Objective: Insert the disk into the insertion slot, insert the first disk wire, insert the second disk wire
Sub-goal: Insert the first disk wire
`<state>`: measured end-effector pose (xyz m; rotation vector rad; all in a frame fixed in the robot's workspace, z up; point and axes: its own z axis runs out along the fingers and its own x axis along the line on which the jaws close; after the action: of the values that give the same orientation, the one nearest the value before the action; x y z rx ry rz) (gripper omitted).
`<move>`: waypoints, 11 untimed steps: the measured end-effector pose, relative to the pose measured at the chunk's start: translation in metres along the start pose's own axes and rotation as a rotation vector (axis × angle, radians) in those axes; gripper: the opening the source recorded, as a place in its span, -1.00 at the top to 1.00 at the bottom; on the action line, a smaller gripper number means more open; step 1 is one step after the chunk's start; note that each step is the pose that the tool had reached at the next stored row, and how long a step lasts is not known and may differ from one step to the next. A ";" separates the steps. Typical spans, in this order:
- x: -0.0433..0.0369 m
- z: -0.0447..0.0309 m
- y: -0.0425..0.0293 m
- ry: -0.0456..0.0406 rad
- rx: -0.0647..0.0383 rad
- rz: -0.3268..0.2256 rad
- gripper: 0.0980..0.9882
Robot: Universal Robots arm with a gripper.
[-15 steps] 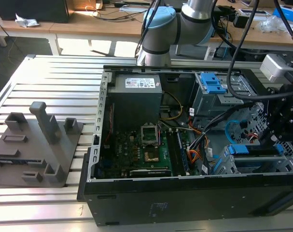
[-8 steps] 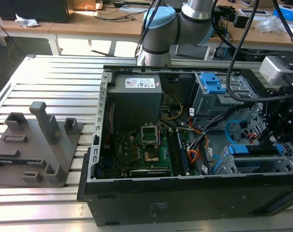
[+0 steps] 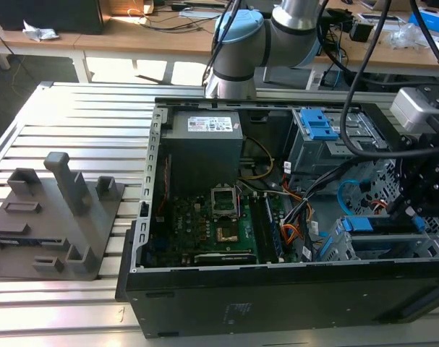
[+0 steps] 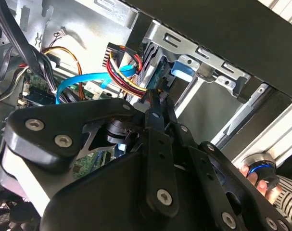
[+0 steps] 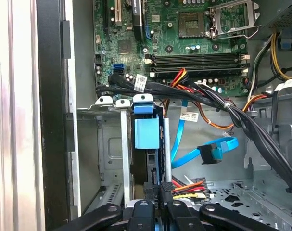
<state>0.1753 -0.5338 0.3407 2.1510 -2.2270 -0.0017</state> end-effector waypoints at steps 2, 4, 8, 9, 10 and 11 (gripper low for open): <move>0.0000 0.0004 -0.0018 -0.0004 0.000 0.000 0.85; 0.0000 0.0005 -0.0026 0.0004 0.000 -0.004 0.85; -0.0001 0.0025 -0.0029 0.0007 0.000 -0.010 0.85; -0.0001 0.0030 -0.0030 0.0009 0.000 -0.011 0.85; -0.0002 0.0036 -0.0030 0.0008 0.000 -0.012 0.85; -0.0002 0.0038 -0.0031 0.0006 0.000 -0.012 0.85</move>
<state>0.1782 -0.5338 0.3369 2.1640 -2.2140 -0.0011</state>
